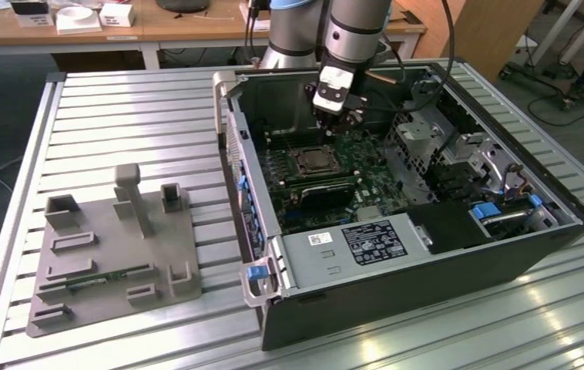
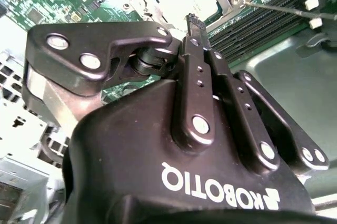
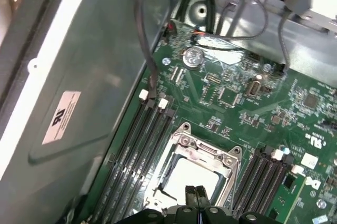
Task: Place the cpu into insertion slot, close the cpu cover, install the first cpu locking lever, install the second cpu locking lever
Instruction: 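Install the first cpu locking lever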
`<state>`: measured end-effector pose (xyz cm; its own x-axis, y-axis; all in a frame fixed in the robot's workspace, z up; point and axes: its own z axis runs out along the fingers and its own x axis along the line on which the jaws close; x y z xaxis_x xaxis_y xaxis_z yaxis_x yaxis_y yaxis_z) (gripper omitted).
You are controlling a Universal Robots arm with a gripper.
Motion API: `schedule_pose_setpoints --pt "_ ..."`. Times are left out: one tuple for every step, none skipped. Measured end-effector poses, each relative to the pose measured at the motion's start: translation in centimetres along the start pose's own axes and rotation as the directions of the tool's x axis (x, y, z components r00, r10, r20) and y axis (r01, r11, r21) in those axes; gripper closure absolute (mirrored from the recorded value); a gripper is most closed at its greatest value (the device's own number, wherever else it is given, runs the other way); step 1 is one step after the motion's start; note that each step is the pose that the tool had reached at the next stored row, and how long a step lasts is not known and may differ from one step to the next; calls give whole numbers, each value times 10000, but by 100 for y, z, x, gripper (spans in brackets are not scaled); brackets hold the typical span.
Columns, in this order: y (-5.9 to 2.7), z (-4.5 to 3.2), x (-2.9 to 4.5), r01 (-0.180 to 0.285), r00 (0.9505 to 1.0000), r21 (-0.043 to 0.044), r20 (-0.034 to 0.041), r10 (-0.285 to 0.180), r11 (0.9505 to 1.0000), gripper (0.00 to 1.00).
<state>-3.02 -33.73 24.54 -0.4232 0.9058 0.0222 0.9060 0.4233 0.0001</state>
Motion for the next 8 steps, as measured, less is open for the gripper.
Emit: schedule_pose_setpoints --pt "0 2 0 180 9998 4 0 -180 9998 90" --pt "0 3 0 361 9993 9 0 -361 9993 90" --pt "0 4 0 541 9985 13 0 -541 9985 90" --pt "0 6 0 720 9974 16 0 -720 9974 90" --pt "0 7 0 899 9959 21 -1 -899 9959 90" --pt "0 9 0 1095 9940 24 -2 -1095 9940 90" --pt "0 10 -1 1272 9919 29 -2 -1272 9919 90" --pt "0 11 -1 1447 9895 32 -2 -1447 9895 90"
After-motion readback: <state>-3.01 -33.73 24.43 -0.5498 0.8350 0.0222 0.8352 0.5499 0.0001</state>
